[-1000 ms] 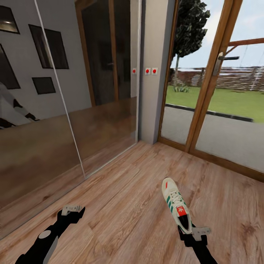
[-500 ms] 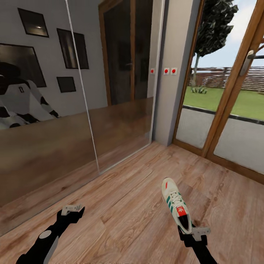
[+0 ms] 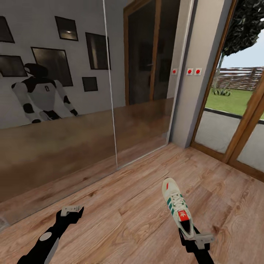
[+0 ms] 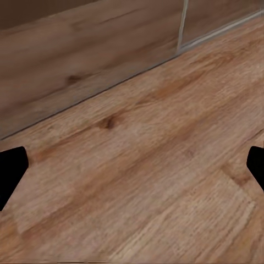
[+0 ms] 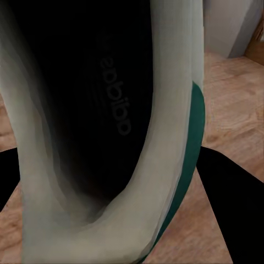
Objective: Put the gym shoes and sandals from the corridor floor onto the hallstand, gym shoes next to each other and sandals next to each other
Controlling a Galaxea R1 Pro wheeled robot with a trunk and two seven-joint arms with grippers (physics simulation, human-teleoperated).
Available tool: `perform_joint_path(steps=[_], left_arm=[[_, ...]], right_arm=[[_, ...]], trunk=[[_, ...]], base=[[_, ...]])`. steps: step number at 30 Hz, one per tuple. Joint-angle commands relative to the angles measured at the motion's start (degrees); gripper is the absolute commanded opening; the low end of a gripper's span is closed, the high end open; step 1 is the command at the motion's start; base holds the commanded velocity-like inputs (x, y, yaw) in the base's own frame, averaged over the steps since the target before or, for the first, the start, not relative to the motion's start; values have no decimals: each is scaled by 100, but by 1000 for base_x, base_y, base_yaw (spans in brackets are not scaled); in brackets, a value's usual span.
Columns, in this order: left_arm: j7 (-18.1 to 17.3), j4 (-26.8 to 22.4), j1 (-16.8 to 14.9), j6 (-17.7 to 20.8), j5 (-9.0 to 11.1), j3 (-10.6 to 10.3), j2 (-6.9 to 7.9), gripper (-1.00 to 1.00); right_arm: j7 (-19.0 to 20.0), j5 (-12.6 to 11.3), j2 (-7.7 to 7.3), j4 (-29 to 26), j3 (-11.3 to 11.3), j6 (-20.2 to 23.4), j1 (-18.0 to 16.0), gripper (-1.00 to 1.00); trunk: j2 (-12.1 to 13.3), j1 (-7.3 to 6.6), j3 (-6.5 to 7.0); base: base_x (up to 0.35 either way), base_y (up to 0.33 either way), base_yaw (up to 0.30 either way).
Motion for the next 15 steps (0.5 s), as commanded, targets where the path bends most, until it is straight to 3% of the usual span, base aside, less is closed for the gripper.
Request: perform_joint_path(steps=[1,4,15], left_arm=[[-36,15,-6,-61,-33,32,-6,100],[-33,16,-6,-88,-32,32,-6,100],[-33,22,34,-98,-35,31,-7,100]], right_arm=[[45,11,2,94,-52,-134,19,-100],[45,5,8,338,-52,-209,32,-100],[41,4,4,392,-52,-217,33,-100]], trunk=[[-2,-1,-5],[-2,-1,-5],[-2,-1,-5]], base=[[-4,3,279],[-1,1,279],[0,0,279]])
